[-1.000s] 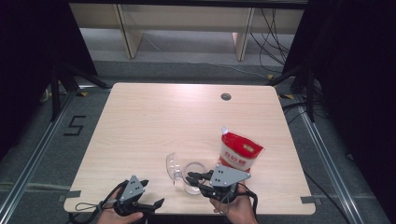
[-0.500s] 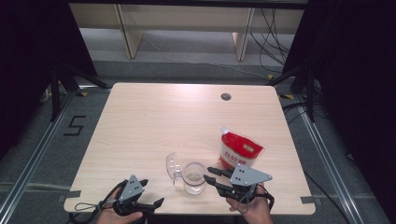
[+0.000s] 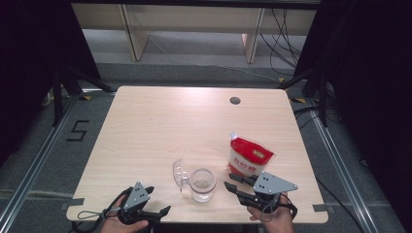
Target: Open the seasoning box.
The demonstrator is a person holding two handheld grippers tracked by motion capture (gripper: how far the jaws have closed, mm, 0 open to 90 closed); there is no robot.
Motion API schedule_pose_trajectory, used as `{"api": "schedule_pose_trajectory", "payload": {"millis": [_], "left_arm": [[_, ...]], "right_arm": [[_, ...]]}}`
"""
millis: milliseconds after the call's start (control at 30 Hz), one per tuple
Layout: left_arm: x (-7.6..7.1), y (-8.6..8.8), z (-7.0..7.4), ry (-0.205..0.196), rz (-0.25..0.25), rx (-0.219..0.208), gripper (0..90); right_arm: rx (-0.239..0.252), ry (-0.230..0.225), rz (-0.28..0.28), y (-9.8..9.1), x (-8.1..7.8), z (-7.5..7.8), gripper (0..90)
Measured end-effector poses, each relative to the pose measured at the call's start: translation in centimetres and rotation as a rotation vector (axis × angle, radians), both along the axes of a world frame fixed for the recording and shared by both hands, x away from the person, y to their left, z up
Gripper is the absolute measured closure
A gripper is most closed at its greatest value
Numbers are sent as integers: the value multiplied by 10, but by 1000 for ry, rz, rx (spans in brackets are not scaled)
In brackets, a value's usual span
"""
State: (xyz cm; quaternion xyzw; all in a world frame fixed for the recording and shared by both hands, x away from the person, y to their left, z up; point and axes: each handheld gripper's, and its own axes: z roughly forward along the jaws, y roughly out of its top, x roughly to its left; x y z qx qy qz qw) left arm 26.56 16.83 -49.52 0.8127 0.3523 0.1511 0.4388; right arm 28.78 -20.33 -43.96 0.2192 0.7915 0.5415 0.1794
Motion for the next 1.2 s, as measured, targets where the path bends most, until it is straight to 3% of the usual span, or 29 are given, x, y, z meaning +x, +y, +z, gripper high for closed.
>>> {"api": "schedule_pose_trajectory", "payload": {"millis": [233,400,433,467,500,533,567,600,633,700,733,800,833,967,1000,1067,1100,1200], "left_arm": [[0,0,1,6,-5,3,151],[2,1,2,-12,-15,19,152],[2,1,3,-10,-18,22,151],[1,0,3,6,-5,13,151],[1,0,3,-2,-4,25,152],[1,-2,1,4,-3,1,151],[1,-1,1,6,-2,12,151],[1,-2,1,6,1,8,151],[1,-2,1,9,0,6,151],[1,-1,2,10,0,9,151],[3,1,3,-7,-19,33,151],[2,0,2,9,-5,24,151],[2,0,2,9,-5,24,151],[3,0,2,5,-1,29,151],[2,-1,1,11,10,4,151],[2,-1,1,11,11,8,151],[3,0,2,-4,-15,20,151],[4,0,2,-11,-11,24,151]], "right_arm": [[8,-14,-35,-11,0,-3,618],[-4,17,-58,-18,-1,-10,598],[-2,-2,-50,-19,0,-11,596],[-1,8,-57,-20,-1,-13,594],[1,40,-64,-21,-3,-14,590],[9,42,-72,-21,-3,-15,585],[19,33,-76,-22,-3,-16,581],[5,52,-68,-23,-4,-15,579],[6,29,-69,-24,-4,-15,577],[7,36,-76,-25,-6,-15,572],[10,39,-73,-27,-6,-14,561],[6,29,-73,-30,-6,-15,558],[22,34,-104,-32,-8,-16,554],[15,45,-110,-40,-9,-18,546],[2,33,-117,-43,-9,-19,545],[-2,53,-132,-47,-11,-21,538],[5,67,-134,-49,-12,-22,532],[3,67,-166,-55,-13,-23,504]]}}
